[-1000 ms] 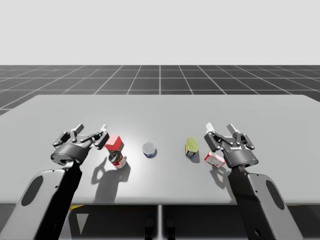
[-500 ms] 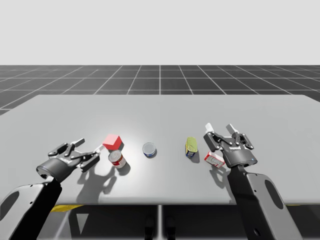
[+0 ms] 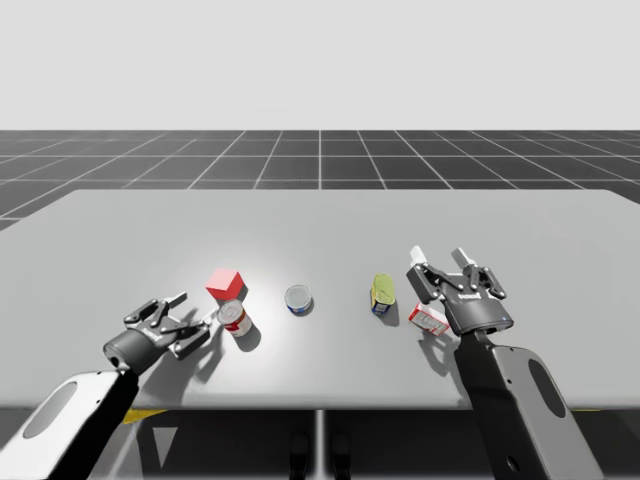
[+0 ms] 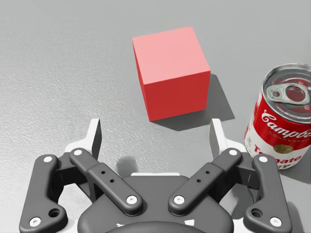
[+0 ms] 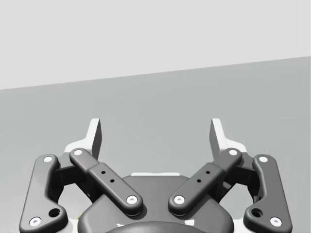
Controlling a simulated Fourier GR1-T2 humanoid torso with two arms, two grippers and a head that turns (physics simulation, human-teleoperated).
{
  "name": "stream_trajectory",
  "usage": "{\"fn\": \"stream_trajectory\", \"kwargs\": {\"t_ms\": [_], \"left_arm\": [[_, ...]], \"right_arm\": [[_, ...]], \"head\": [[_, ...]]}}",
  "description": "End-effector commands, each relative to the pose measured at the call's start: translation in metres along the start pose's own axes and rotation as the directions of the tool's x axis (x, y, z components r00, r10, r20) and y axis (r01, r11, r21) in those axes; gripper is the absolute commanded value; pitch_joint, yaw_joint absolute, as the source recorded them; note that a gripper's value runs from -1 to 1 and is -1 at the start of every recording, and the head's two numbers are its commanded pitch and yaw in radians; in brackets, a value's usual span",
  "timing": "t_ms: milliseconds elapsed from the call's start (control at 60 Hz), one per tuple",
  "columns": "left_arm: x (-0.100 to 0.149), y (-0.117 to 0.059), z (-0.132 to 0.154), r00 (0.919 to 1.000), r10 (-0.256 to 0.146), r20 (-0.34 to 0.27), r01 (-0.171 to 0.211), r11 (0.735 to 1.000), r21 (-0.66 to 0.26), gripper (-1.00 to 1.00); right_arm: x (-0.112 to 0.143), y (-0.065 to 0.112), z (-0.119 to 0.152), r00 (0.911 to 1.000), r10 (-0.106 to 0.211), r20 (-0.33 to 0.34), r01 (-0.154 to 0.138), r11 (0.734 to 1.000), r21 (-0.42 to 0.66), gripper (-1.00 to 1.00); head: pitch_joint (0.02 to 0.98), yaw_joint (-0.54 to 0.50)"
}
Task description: Find the red cube and pick it up.
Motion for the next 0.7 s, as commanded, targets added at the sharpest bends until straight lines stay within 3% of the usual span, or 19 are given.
{"fn": "stream_trajectory", "kwargs": {"t_ms": [17, 183, 433, 700], "left_arm": [[0.000, -0.007, -0.013, 1.0000, -0.007, 0.005, 0.007, 1.000, 0.002, -1.00], [0.006, -0.011, -0.024, 1.0000, 0.001, 0.002, -0.001, 1.000, 0.009, -1.00], [0.016, -0.018, -0.040, 0.9987, 0.050, 0.010, -0.050, 0.998, 0.036, -1.00], [0.023, -0.027, -0.053, 0.9984, 0.057, 0.000, -0.057, 0.997, 0.057, -1.00]], "right_arm": [[0.000, 0.000, 0.000, 1.0000, 0.000, 0.000, 0.000, 1.000, -0.001, -1.00], [0.000, 0.000, 0.000, 1.0000, 0.000, 0.000, 0.000, 1.000, -0.001, -1.00], [0.001, -0.001, 0.000, 1.0000, -0.001, 0.001, 0.001, 1.000, -0.001, -1.00], [0.002, -0.001, 0.001, 1.0000, -0.003, 0.003, 0.003, 1.000, -0.002, -1.00]], "head": [[0.767, 0.40], [0.768, 0.40], [0.770, 0.39], [0.772, 0.39]]}}
